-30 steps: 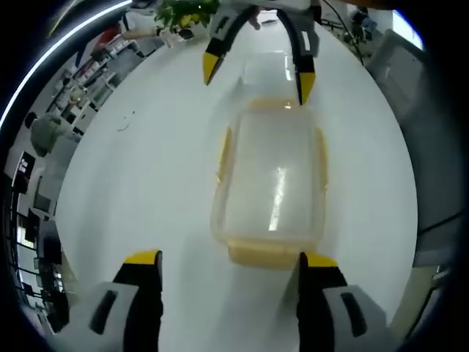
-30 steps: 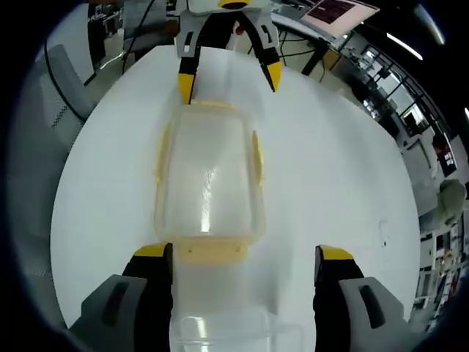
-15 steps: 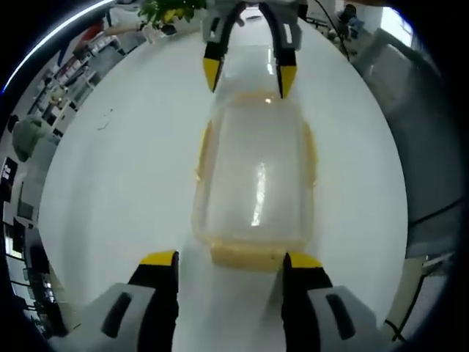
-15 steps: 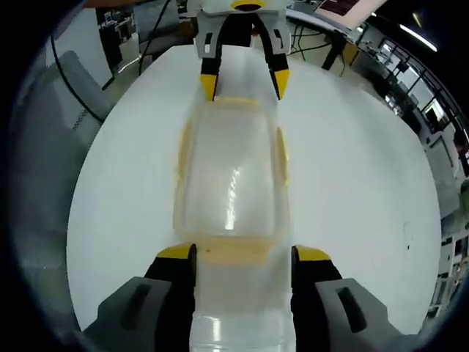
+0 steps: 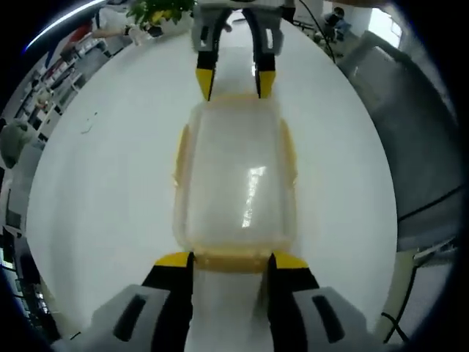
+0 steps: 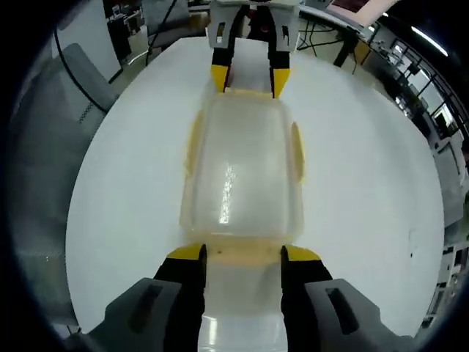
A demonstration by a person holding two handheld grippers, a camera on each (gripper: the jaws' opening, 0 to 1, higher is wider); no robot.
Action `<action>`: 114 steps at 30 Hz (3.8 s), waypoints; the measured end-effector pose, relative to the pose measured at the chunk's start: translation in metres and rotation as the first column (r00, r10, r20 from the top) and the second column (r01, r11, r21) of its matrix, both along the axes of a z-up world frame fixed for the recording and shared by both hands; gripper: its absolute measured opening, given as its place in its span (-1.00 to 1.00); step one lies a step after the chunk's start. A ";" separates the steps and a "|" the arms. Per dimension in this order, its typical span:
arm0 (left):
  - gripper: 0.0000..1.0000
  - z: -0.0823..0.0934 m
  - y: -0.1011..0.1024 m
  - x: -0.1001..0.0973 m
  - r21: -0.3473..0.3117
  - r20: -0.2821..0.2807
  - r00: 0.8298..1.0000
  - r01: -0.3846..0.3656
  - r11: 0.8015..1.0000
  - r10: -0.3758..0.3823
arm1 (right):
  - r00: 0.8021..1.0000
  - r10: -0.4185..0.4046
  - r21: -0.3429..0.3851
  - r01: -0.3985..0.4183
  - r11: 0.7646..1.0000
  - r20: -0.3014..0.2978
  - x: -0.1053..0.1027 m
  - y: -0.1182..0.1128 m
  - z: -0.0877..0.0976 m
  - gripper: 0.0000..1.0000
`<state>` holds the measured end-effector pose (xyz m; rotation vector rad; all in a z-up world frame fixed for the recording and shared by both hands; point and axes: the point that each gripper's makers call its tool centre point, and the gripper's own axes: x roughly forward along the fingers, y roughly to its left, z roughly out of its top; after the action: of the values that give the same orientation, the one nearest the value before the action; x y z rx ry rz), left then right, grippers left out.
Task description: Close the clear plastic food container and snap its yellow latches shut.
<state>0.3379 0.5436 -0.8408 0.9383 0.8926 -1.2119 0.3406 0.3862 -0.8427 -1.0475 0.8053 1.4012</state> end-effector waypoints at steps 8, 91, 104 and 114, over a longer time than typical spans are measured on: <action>-0.32 -0.001 -0.001 0.001 0.012 -0.020 1.000 0.001 1.000 0.000 | 1.000 -0.009 0.016 0.009 1.000 -0.026 0.001 -0.001 0.001 -0.27; -0.33 0.098 -0.035 -0.028 0.086 -0.017 0.999 -0.038 0.996 0.040 | 0.999 0.034 0.127 -0.029 0.992 -0.033 -0.017 -0.033 0.098 -0.31; -0.33 0.105 -0.098 -0.020 0.048 -0.006 1.000 -0.009 0.999 0.009 | 1.000 -0.004 0.095 0.006 0.995 -0.023 -0.016 -0.099 0.105 -0.31; -0.33 0.102 -0.150 -0.013 0.025 -0.007 1.000 0.021 0.999 -0.020 | 0.999 -0.040 0.079 0.042 0.996 -0.026 -0.016 -0.152 0.102 -0.31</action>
<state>0.3246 0.3933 -0.7388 0.9660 0.9074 -1.2245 0.3246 0.2339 -0.7408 -0.9500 0.7782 1.4025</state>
